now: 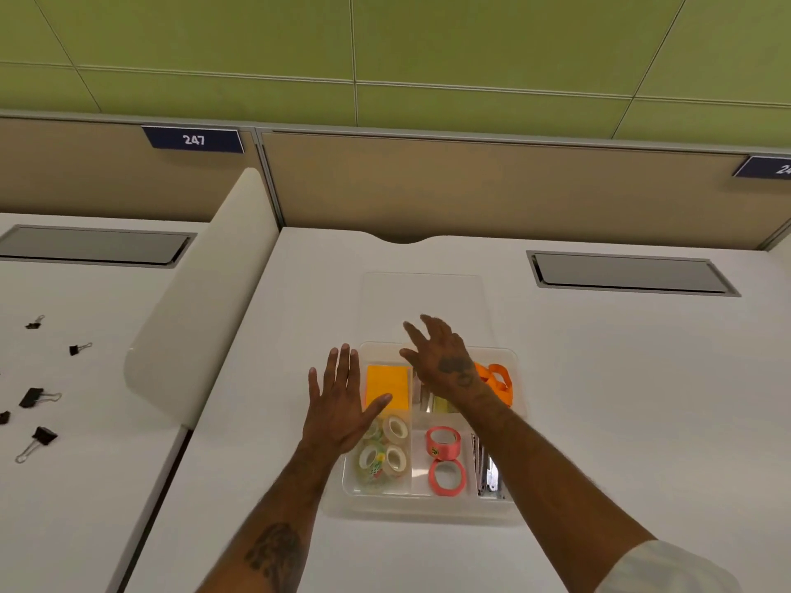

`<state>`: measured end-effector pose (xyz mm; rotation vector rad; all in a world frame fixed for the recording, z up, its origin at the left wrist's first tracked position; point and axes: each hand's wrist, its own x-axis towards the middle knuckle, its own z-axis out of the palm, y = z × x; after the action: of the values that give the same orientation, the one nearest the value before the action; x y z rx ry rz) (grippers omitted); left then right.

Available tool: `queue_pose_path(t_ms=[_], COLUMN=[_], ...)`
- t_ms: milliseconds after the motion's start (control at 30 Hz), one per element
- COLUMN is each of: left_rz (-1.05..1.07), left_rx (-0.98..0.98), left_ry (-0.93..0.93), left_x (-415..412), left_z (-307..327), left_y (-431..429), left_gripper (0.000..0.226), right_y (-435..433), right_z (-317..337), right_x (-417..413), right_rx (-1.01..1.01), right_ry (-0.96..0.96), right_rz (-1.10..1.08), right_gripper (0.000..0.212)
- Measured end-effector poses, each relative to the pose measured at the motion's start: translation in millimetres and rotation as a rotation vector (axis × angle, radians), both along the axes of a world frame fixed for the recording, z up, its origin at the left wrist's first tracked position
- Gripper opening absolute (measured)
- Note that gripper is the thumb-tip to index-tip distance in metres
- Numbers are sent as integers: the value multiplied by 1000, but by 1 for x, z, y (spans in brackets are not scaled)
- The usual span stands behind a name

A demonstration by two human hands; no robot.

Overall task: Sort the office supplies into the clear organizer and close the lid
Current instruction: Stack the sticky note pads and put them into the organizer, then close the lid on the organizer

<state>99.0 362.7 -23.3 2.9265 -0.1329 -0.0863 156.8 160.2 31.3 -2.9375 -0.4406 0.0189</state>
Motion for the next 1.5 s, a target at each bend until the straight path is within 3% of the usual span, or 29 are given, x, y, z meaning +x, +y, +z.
queue_pose_path(t_ms=[167, 500, 867, 967, 1100, 1233, 1500], left_rz=[-27, -80, -58, 31, 211, 357, 564], left_rx=[41, 106, 97, 10, -203, -383, -843], left_ry=[-77, -83, 13, 103, 250, 269, 339], left_x=[29, 92, 161, 177, 191, 202, 211], left_z=[24, 40, 15, 5, -6, -4, 30], left_y=[6, -12, -31, -31, -35, -38, -48], left_gripper=[98, 97, 107, 110, 95, 86, 80], right_y=[-33, -85, -115, -117, -118, -115, -114], right_z=[7, 2, -30, -41, -55, -59, -29], right_x=[6, 40, 95, 107, 118, 122, 132], right_rx=[-88, -174, -135, -48, 98, 249, 741], right_ry=[-24, -49, 81, 170, 295, 304, 393], right_rz=[-135, -219, -230, -276, -418, -543, -749], right_gripper=[82, 85, 99, 88, 72, 71, 77])
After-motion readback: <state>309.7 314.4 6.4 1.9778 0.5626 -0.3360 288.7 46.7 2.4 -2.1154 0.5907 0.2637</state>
